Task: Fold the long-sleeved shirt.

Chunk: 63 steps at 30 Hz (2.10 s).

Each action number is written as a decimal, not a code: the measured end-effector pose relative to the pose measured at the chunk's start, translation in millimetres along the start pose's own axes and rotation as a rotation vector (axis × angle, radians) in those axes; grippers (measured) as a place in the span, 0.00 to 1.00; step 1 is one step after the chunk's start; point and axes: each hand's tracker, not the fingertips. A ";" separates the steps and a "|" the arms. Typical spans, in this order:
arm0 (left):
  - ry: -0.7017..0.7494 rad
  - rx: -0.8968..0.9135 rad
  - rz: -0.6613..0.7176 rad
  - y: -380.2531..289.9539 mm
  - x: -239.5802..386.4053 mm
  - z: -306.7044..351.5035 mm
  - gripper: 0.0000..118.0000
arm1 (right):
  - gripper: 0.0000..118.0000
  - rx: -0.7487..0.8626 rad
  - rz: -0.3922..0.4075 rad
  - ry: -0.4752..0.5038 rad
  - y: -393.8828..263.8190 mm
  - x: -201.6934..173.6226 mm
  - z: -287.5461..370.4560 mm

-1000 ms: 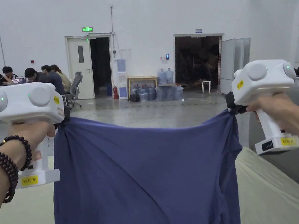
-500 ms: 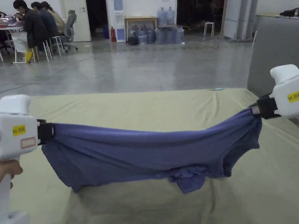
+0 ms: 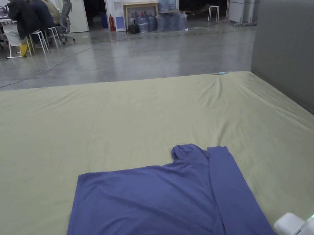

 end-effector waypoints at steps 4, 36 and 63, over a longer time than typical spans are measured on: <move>-0.041 -0.048 0.049 -18.6 -2.0 2.4 0.00 | 0.01 -0.033 0.000 0.037 -8.6 -10.6 -14.9; -0.088 0.215 0.124 121.2 2.5 -13.7 0.00 | 0.00 0.347 -0.285 -0.051 158.1 64.9 24.7; -0.066 0.169 0.149 186.6 4.2 -89.6 0.00 | 0.00 0.300 -0.519 -0.163 297.9 142.8 -56.6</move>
